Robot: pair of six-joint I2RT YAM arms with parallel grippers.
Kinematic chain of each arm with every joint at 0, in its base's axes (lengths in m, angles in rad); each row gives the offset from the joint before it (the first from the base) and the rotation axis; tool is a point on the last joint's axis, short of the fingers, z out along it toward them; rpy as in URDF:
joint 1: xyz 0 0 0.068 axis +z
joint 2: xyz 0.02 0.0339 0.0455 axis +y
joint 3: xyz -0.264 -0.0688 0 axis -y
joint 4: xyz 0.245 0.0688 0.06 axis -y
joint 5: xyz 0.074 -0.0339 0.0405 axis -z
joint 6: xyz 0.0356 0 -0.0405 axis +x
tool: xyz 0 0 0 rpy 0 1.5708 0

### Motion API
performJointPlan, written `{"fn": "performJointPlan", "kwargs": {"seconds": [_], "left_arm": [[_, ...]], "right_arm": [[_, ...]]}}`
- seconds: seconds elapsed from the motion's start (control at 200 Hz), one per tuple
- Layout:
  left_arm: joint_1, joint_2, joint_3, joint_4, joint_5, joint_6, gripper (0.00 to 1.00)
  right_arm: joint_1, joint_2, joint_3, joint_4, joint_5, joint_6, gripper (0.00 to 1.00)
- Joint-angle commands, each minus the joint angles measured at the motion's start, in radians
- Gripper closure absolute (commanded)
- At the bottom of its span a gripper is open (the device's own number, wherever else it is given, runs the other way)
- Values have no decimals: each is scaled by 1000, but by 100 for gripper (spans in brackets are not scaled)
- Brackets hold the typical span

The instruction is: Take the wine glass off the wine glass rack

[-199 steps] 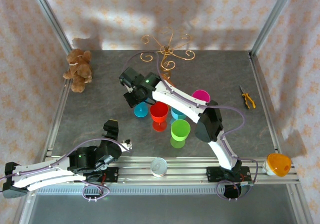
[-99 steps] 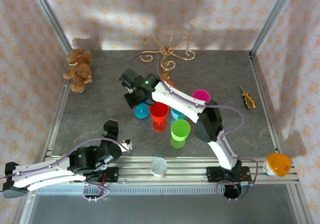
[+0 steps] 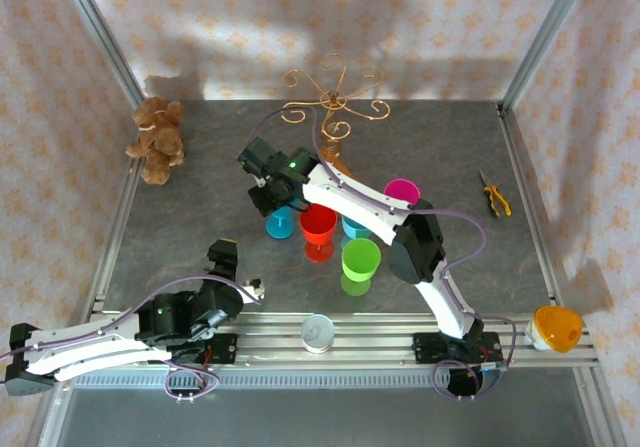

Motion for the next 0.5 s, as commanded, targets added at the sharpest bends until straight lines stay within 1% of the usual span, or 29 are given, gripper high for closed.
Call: {"fn": "performJointPlan", "kwargs": {"seconds": [0.0, 0.115, 0.31, 0.496], "left_arm": [[6, 3, -2, -32, -3, -12, 10], [6, -2, -2, -31, -2, -12, 9], [6, -6, -2, -32, -1, -14, 10], [6, -9, -5, -34, 7, -15, 9]], "right_arm": [[7, 8, -20, -7, 32, 9, 87], [7, 15, -17, -9, 29, 13, 80], [7, 26, -6, -10, 20, 19, 73], [7, 24, 6, -10, 18, 14, 63]]}}
